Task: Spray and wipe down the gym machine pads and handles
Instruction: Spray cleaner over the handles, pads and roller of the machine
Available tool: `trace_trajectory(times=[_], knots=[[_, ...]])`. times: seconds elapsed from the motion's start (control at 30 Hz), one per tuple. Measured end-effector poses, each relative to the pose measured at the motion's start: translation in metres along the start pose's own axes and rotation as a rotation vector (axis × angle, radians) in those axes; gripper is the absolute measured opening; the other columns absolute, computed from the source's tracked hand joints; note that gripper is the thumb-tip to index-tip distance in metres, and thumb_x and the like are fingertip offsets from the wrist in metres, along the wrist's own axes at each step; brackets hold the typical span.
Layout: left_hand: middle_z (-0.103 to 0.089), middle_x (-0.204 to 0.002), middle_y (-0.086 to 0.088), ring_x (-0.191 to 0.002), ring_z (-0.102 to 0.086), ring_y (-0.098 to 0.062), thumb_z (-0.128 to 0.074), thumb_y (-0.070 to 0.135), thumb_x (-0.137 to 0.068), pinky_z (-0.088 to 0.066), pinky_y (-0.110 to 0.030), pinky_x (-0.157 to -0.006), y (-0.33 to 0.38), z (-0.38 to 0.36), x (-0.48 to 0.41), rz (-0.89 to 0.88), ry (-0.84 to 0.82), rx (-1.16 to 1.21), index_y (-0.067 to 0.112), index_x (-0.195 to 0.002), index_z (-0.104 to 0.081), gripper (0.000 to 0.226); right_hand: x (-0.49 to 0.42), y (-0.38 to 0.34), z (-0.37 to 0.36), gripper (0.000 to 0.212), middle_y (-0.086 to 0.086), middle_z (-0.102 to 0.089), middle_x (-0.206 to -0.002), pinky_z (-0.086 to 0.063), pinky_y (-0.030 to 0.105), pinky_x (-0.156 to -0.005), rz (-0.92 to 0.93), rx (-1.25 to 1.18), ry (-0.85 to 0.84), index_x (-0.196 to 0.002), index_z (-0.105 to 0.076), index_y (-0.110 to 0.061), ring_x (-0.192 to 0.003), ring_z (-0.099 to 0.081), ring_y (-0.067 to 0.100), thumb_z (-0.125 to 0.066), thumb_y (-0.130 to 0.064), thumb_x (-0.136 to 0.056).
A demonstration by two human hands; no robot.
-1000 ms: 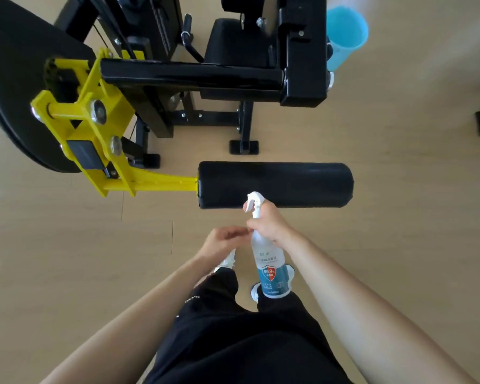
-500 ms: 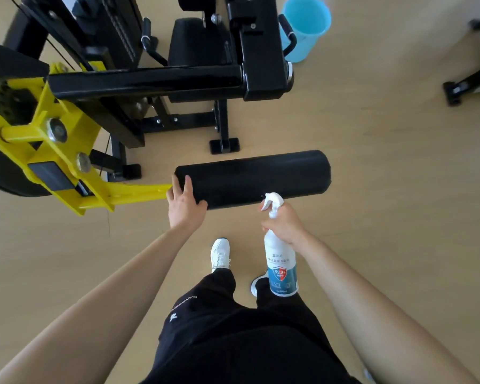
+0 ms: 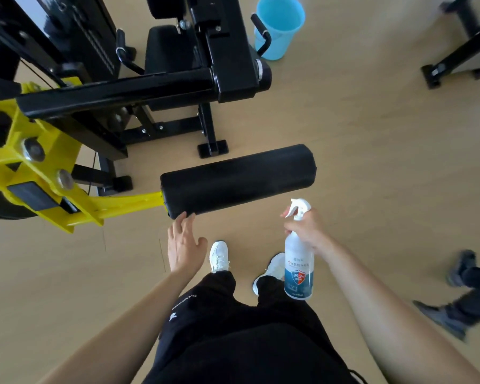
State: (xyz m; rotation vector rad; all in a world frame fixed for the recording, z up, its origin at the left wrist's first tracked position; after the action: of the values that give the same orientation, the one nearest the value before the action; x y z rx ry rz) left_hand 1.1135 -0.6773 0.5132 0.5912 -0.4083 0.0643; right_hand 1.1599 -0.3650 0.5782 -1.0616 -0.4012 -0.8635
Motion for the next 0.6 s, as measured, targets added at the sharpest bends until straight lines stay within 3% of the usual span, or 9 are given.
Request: trace_trajectory(times=[0.13, 0.27, 0.37, 0.5, 0.6], knots=[[-0.033, -0.164, -0.011, -0.149, -0.030, -0.035, -0.070, 0.010, -0.085, -0.038, -0.050, -0.115, 0.036, 0.026, -0.042, -0.164, 0.107, -0.075, 0.013, -0.152, -0.047, 0.070, -0.003, 0.015, 0.009, 0.028, 0.001, -0.068, -0.072, -0.055, 0.037, -0.071, -0.087, -0.026, 0.072, -0.070, -0.067, -0.020, -0.061, -0.063, 0.016, -0.064, 0.008, -0.075], [-0.013, -0.173, -0.010, -0.160, -0.008, -0.032, -0.067, 0.023, -0.090, -0.014, -0.049, -0.129, 0.048, 0.030, -0.081, -0.141, 0.020, -0.221, 0.015, -0.163, -0.027, 0.083, -0.001, 0.026, 0.022, 0.036, -0.002, -0.068, -0.079, -0.055, 0.037, -0.070, -0.094, -0.070, 0.125, -0.077, -0.068, -0.022, -0.068, -0.062, 0.016, -0.061, 0.013, -0.072], [-0.010, -0.174, -0.008, -0.161, -0.003, -0.032, -0.067, 0.026, -0.091, -0.004, -0.048, -0.131, 0.038, 0.018, -0.080, -0.189, -0.028, -0.351, 0.014, -0.165, -0.018, 0.090, 0.003, 0.034, 0.031, 0.036, -0.001, -0.072, -0.085, -0.054, 0.039, -0.071, -0.103, -0.124, 0.147, -0.078, -0.070, -0.024, -0.074, -0.064, 0.019, -0.063, 0.010, -0.069], [-0.010, -0.174, -0.009, -0.161, -0.001, -0.033, -0.072, 0.020, -0.086, -0.012, -0.047, -0.129, 0.028, 0.005, -0.045, -0.215, -0.006, -0.363, 0.011, -0.164, -0.022, 0.092, 0.008, 0.030, 0.032, 0.027, 0.005, -0.065, -0.068, -0.050, 0.035, -0.066, -0.141, -0.158, 0.115, -0.065, -0.064, -0.013, -0.059, -0.059, 0.025, -0.061, 0.014, -0.072], [-0.020, -0.172, -0.007, -0.160, -0.011, -0.029, -0.072, 0.017, -0.084, -0.029, -0.046, -0.125, 0.012, -0.013, -0.011, -0.193, -0.111, -0.313, 0.014, -0.155, -0.041, 0.078, 0.013, 0.014, 0.025, 0.019, 0.006, -0.063, -0.065, -0.049, 0.031, -0.064, -0.128, -0.080, 0.064, -0.064, -0.062, -0.013, -0.053, -0.058, 0.022, -0.059, 0.006, -0.063]])
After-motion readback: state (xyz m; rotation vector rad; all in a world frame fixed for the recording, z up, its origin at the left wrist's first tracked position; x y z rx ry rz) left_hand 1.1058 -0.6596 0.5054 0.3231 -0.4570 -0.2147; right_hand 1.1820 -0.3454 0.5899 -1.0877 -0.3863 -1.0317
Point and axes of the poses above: each hand's wrist, its own x-axis away from the middle knuckle, its own z-axis out of the back of the hand, y = z × x, the point moved 4 cm from there along -x, towards the middle knuckle
